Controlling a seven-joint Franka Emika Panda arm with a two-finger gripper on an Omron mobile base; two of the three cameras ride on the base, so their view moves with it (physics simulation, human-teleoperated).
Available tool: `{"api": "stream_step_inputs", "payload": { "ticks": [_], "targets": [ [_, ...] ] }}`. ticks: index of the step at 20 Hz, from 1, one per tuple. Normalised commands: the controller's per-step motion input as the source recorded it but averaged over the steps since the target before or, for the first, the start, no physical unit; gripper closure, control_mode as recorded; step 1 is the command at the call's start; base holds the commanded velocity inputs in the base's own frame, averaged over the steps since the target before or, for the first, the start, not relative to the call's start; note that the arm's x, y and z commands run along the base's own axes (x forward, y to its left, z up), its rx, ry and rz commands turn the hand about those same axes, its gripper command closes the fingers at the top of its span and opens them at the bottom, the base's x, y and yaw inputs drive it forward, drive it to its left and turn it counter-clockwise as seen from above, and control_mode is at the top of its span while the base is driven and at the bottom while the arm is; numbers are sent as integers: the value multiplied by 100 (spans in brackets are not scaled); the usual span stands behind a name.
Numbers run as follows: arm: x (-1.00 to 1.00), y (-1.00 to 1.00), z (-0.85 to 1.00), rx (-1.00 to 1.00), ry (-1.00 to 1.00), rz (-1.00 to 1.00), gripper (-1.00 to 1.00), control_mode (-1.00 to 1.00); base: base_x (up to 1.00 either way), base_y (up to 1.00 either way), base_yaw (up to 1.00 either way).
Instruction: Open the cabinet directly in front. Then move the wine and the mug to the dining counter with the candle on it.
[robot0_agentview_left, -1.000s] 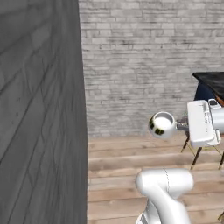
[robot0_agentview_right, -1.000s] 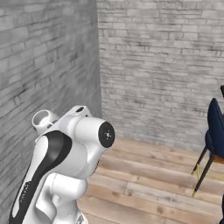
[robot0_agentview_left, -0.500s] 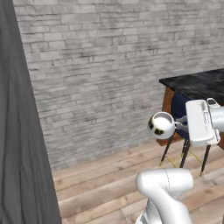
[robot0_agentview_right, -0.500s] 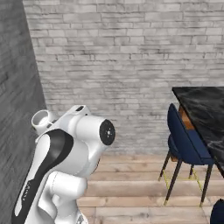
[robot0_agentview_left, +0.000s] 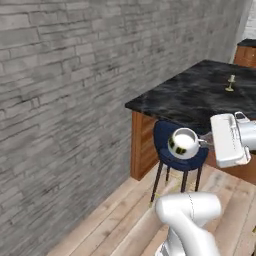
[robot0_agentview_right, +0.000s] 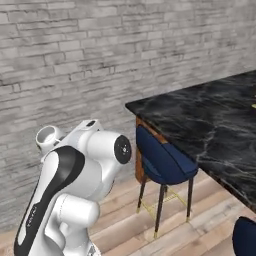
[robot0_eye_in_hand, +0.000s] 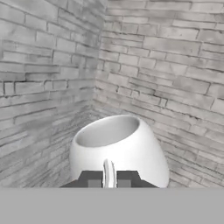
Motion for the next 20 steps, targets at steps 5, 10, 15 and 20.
{"api": "stream_step_inputs", "payload": {
  "ticks": [5,10,15,20],
  "targets": [
    [0,0,0,0,0,0,100,100,26,32,-95],
    [0,0,0,0,0,0,100,100,1,-19,-97],
    [0,0,0,0,0,0,100,100,1,-22,-62],
    [0,0,0,0,0,0,100,100,20,23,-7]
  ]
}}
